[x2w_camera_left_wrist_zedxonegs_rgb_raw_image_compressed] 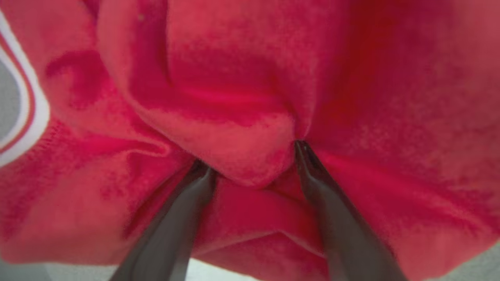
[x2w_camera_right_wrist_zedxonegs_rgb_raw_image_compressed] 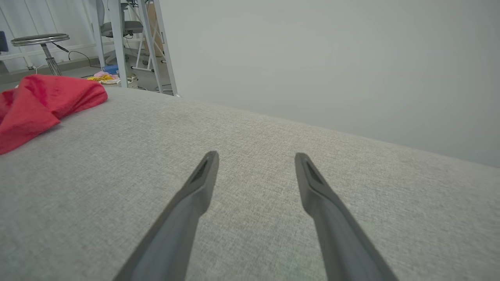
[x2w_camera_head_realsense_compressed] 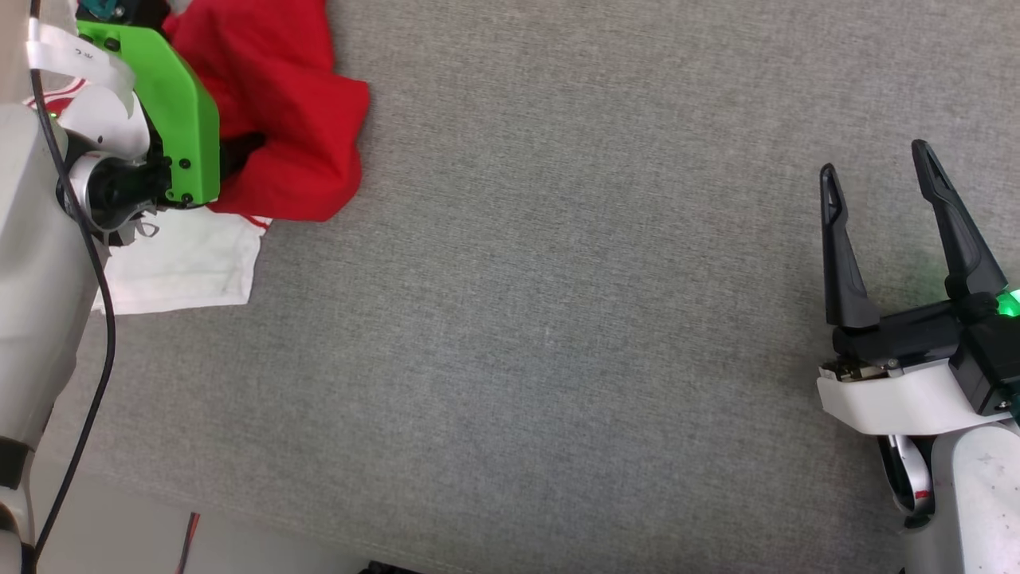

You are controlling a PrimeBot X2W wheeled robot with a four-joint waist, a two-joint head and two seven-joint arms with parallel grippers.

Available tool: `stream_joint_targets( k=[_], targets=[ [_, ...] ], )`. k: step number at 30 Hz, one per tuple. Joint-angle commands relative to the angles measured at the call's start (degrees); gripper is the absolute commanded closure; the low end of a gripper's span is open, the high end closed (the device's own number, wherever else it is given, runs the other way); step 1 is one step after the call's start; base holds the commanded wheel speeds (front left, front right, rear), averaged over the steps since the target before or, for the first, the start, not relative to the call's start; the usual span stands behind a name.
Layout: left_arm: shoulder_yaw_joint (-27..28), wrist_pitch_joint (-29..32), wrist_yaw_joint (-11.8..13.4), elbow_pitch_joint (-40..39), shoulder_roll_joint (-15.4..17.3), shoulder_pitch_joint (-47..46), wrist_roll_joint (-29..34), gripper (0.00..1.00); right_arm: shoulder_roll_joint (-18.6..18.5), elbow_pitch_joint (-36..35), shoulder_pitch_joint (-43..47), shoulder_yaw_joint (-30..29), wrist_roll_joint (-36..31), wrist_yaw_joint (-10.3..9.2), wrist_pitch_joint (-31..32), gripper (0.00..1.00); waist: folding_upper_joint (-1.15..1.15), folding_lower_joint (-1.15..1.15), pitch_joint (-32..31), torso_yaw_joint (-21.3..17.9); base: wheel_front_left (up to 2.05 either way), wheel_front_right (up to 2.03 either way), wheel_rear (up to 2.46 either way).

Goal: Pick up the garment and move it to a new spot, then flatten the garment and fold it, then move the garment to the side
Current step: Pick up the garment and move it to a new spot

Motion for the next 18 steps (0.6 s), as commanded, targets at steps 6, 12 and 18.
stream_joint_targets(
  k=[6,12,18],
  targets=[
    [-6.43,-0.67,-0.16,1.08,-1.66,3.46,-2.96,1.00,0.23,-0.04,-0.74,-0.41,0.02,-0.04,-0.27,0.00,-0.01,0.00,-1.14,-0.61,0.00,0.00,0.00],
    [-8.55,-7.79,-0.16,-1.77,2.16,1.31,-3.82,1.00,1.05,0.89,0.41,0.15,0.62,-0.04,-0.27,0.00,-0.01,0.00,-5.56,-0.32,0.00,0.00,0.00],
    [-10.99,-14.29,-0.16,-6.93,6.33,-1.37,-4.05,1.00,2.02,1.52,1.97,-0.40,1.49,-0.04,-0.27,0.00,-0.01,0.00,-10.74,-0.61,0.00,0.00,0.00]
  ],
)
